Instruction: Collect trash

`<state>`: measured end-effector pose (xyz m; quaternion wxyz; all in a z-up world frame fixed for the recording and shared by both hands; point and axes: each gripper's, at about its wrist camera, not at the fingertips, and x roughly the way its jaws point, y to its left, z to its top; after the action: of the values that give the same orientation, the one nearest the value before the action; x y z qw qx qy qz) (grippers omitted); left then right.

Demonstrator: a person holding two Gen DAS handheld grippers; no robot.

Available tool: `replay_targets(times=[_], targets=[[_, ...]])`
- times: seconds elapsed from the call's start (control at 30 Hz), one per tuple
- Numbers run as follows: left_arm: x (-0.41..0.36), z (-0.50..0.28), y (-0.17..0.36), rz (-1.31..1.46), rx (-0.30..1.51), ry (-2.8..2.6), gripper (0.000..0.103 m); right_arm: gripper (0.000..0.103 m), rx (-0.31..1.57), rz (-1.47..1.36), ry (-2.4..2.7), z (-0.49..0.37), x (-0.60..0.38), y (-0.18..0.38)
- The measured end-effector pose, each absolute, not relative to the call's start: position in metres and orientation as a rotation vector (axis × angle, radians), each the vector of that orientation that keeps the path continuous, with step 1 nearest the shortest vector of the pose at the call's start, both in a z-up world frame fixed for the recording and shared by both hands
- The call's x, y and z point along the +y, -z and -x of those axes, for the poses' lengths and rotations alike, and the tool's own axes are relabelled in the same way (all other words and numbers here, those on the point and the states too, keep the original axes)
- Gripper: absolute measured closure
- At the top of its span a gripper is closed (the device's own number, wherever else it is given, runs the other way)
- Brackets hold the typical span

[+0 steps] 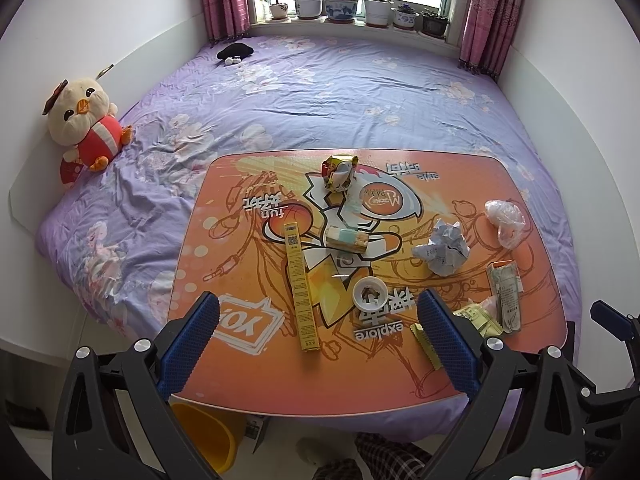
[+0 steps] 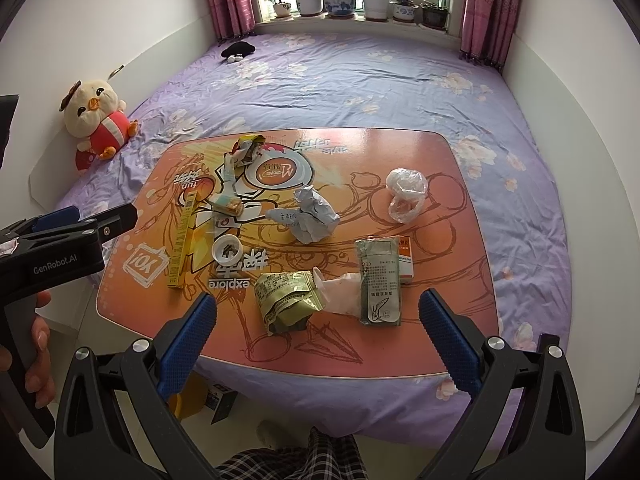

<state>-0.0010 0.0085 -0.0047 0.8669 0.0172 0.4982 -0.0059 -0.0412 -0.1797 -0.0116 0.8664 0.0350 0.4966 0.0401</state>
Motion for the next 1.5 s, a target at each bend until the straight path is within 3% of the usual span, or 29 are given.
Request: replay_targets(times=[0.97,1.5], targets=[[0.012,0.002,0.006,-0.046,1.066,0.003,0.005,0.003,1.045,-0.074,-0.099,0.045,-0.175,0.011],[0.028,0.030,0.069,0.028,1.138,0.025,0.005,0.003,0.996,-0.129,-0.083,0.062,-0.222,0.049]])
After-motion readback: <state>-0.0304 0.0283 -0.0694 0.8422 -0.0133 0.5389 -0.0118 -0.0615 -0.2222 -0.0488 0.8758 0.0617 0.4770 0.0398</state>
